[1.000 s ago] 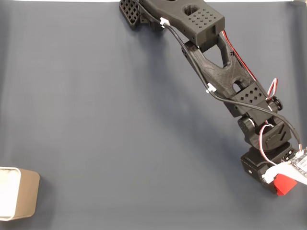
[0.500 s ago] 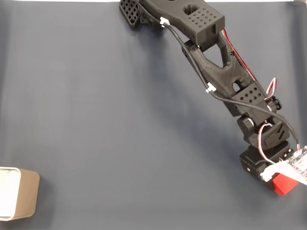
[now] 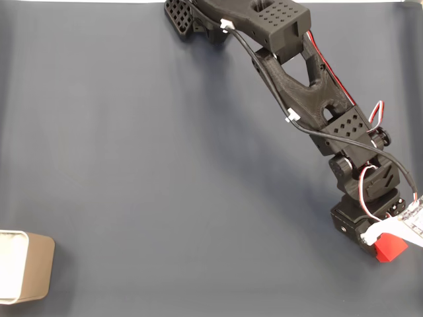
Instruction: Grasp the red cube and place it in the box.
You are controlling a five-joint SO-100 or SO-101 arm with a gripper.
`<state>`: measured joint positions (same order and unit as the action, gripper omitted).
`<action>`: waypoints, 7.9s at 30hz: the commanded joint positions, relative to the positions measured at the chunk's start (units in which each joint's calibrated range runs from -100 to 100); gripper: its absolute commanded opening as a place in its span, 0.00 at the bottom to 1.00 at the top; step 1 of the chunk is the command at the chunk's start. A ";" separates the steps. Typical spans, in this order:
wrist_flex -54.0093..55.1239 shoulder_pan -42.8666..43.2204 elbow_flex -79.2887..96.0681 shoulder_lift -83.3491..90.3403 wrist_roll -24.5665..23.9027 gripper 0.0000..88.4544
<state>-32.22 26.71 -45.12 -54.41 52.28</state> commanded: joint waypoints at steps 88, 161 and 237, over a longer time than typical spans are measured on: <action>-6.71 -53.13 0.23 31.18 -3.71 0.00; -2.37 -59.80 -1.05 20.79 -2.98 0.00; 1.07 -55.04 8.26 31.53 -5.03 0.00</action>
<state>-31.82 -30.49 -36.89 -30.44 47.74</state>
